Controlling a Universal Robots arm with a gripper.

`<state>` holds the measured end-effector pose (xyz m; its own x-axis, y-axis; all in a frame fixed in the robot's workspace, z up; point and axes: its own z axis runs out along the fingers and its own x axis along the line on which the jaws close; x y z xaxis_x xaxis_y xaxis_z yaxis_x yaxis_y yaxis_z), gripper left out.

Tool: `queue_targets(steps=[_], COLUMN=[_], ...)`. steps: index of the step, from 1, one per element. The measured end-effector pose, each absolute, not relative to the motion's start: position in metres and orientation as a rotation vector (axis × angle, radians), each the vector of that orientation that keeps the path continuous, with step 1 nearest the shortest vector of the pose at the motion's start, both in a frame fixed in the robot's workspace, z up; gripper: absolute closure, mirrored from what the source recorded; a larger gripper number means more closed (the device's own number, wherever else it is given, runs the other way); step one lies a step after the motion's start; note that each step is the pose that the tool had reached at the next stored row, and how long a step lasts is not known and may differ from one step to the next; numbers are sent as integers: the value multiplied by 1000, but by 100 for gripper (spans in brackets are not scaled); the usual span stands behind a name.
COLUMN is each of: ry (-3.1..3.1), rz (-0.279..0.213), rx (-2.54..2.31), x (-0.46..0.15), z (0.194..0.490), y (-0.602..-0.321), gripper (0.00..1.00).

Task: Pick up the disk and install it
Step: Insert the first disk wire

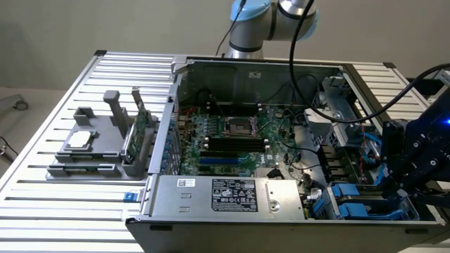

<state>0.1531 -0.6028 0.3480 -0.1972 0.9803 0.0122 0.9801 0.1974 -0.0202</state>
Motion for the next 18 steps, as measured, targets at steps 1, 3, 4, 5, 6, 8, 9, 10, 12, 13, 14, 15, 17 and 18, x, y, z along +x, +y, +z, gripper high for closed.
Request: queue_targets(steps=[1,3,4,5,6,8,9,10,12,13,14,15,17,18], ry=[-2413,-2414,-2414,-2414,-2414,-2414,-2414,-2414,-2414,-2414,-2414,-2414,-2414,-2414], rz=[12,13,13,13,13,13,13,13,13,13,13,13,13,13], rx=[-1976,-1976,-1976,-1976,-1976,-1976,-1976,-1976,-1976,-1976,-1976,-1976,-1976,-1976], x=[153,153,153,153,153,153,153,153,153,153,153,153,153,153], z=[348,348,348,348,348,348,348,348,348,348,348,348,348,348], y=[-603,-603,-603,-603,-603,-603,-603,-603,-603,-603,-603,-603,-603,-603], gripper=[83,83,83,83,83,83,83,83,83,83,83,83,83,83])
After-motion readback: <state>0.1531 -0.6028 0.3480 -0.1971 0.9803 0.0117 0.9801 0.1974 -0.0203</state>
